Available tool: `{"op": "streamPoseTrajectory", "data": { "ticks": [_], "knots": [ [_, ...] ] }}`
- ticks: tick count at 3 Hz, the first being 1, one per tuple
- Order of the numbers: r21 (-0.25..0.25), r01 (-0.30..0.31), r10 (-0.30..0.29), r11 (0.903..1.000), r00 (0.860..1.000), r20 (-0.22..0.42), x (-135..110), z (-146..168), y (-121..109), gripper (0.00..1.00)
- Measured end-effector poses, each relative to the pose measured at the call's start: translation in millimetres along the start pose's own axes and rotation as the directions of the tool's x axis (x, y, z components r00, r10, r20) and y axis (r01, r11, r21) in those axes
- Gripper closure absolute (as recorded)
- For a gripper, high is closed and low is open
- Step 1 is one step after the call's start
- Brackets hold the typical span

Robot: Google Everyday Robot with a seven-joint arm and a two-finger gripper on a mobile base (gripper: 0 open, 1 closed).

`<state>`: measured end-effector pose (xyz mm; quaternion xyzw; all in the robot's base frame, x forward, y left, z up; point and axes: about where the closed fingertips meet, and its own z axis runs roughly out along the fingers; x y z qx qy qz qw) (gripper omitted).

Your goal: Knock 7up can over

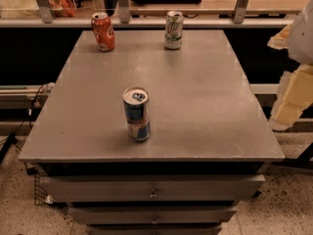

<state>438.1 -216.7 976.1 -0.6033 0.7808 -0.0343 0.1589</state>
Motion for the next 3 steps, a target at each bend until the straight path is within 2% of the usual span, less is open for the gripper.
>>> {"op": "streamPoseTrajectory", "data": {
  "ticks": [1,2,3],
  "knots": [
    [0.0,0.0,0.0,1.0,1.0,0.0,0,0,0,0.0],
    [0.028,-0.006,0.004,0.9996,0.998,0.06,-9,7,-15,0.0],
    [0.066,-0.029,0.015,0.9974,0.979,0.205,-33,30,-56,0.0]
  ]
}}
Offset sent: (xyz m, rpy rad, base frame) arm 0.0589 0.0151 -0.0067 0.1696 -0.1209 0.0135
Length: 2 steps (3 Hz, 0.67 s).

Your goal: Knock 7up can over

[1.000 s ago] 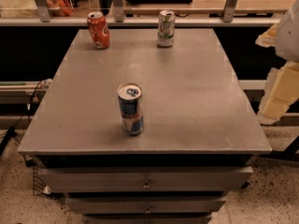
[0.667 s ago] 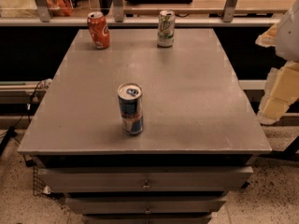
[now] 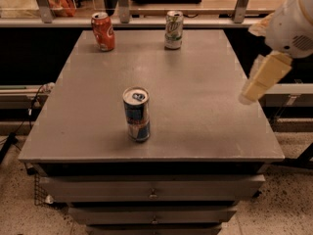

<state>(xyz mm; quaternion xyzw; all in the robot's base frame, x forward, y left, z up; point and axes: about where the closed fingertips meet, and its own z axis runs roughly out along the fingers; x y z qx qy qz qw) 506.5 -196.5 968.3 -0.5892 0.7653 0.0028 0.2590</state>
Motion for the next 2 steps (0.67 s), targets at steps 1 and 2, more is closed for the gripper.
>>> {"op": "streamPoseTrajectory", "data": {
  "ticks": [1,2],
  "knots": [
    [0.026,-0.057,0.05,0.9981,0.979,0.199,-33,55,-57,0.0],
    [0.01,-0.14,0.129,0.9901,0.936,0.328,-55,108,-92,0.0]
  ]
}}
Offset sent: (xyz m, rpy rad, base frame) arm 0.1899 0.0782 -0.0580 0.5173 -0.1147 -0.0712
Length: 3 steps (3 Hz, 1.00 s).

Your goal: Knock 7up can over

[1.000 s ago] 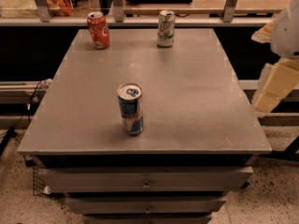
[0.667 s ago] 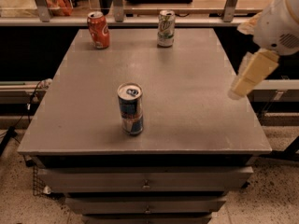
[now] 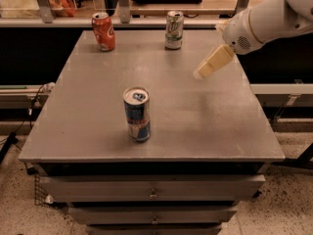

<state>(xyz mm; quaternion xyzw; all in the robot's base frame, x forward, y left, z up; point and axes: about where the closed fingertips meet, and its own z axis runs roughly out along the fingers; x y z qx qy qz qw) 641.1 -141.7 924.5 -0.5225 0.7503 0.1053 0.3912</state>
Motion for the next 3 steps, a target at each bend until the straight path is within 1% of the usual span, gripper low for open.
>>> {"op": "streamPoseTrajectory", "data": {
  "ticks": [1,2,3],
  "knots": [
    [0.0,-0.001,0.001,1.0,1.0,0.006,-1,1,0,0.0],
    [0.001,-0.006,0.006,1.0,0.999,0.033,-4,6,-1,0.0],
    [0.004,-0.046,0.045,0.9989,0.992,0.121,-20,34,-15,0.0]
  ]
}}
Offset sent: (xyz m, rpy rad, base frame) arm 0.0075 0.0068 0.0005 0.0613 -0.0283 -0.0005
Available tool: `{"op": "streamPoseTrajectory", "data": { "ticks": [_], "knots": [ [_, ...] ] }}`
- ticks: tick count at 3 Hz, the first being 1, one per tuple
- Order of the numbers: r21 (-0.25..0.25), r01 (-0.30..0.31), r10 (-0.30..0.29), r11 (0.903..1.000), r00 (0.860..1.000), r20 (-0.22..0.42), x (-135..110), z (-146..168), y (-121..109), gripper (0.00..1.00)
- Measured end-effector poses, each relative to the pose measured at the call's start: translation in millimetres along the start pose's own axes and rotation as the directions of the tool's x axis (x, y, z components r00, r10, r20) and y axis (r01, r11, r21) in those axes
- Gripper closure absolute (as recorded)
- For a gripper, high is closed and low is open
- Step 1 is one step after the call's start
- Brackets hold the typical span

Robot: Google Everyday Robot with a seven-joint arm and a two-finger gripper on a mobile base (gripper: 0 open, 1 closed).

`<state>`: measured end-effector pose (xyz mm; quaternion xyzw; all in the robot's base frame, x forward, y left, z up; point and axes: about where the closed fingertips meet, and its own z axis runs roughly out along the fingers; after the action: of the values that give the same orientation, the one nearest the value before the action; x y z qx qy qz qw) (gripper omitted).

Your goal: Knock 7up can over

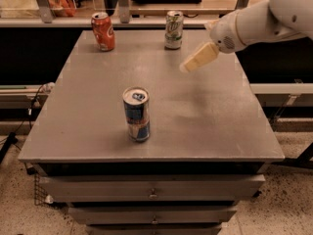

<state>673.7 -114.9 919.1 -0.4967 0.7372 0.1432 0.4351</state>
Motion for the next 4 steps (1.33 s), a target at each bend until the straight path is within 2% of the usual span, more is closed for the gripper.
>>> {"op": "streamPoseTrajectory", "data": {
  "ticks": [1,2,3,4],
  "knots": [
    [0.051,-0.113,0.104,0.9922,0.982,0.16,-16,49,-45,0.0],
    [0.124,-0.184,0.154,0.975,0.964,0.217,-14,80,-81,0.0],
    [0.171,-0.238,0.187,0.956,0.944,0.27,-13,99,-112,0.0],
    [0.163,-0.253,0.192,0.9537,0.929,0.317,-18,119,-131,0.0]
  ]
}}
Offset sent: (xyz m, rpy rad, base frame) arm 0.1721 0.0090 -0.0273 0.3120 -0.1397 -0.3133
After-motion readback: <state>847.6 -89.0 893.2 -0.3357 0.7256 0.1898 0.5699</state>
